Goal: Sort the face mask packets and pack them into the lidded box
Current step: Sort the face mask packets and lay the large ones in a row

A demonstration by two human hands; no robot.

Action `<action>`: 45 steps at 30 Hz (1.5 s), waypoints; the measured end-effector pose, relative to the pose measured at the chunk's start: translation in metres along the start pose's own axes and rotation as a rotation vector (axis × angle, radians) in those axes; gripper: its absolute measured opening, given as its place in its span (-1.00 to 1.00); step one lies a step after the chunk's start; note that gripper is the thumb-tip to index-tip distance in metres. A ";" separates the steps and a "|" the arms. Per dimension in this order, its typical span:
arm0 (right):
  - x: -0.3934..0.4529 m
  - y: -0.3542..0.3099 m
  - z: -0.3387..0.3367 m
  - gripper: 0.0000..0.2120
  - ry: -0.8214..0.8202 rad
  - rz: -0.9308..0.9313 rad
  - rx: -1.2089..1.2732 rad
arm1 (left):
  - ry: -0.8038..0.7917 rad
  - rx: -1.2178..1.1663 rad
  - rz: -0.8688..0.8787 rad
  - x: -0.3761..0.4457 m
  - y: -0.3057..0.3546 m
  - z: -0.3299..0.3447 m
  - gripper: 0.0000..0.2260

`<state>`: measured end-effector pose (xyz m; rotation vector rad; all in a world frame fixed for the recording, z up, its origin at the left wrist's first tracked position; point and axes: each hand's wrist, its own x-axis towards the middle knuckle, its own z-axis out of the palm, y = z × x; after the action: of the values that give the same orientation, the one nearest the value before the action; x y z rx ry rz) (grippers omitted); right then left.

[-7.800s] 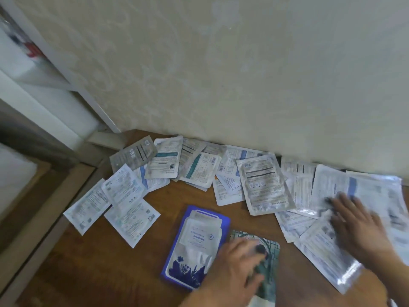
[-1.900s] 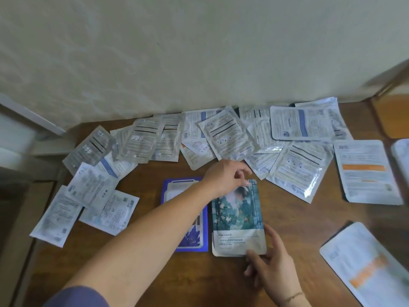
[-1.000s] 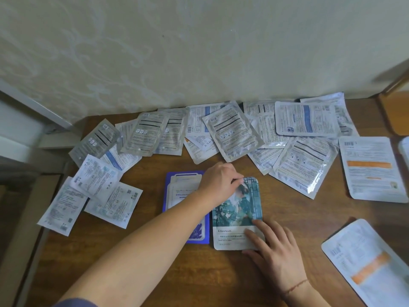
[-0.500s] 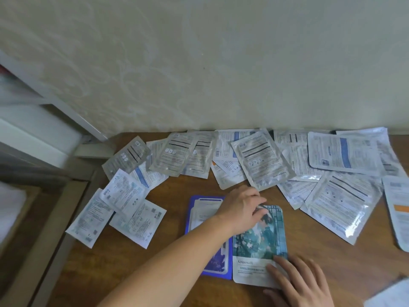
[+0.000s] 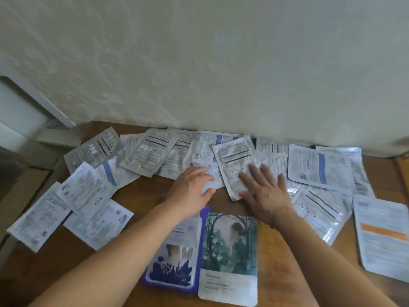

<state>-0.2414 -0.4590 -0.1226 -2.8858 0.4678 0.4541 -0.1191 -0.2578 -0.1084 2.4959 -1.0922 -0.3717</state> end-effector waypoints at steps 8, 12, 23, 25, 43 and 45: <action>-0.028 0.067 0.020 -0.50 0.212 0.346 -0.003 | -0.123 0.297 -0.005 0.096 0.010 0.007 -0.25; -0.025 0.073 0.021 -0.59 0.511 0.201 0.121 | -0.135 0.458 0.049 0.106 0.002 0.013 -0.20; -0.020 0.096 -0.004 -0.45 0.209 0.096 -0.027 | -0.118 0.909 0.241 0.100 0.002 0.014 -0.48; -0.021 0.104 0.002 -0.42 0.230 0.092 -0.016 | -0.044 0.929 0.248 0.095 0.001 0.019 -0.48; -0.189 0.043 0.036 -0.77 0.617 0.022 1.205 | 0.150 -0.930 0.129 -0.119 0.146 0.076 -0.68; -0.202 0.052 0.050 -0.74 0.526 0.175 1.144 | 0.282 -0.743 0.114 -0.133 0.149 0.090 -0.37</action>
<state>-0.4550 -0.4397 -0.1105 -1.7995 0.7372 -0.4569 -0.3383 -0.2730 -0.1101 1.7560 -0.7851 -0.3063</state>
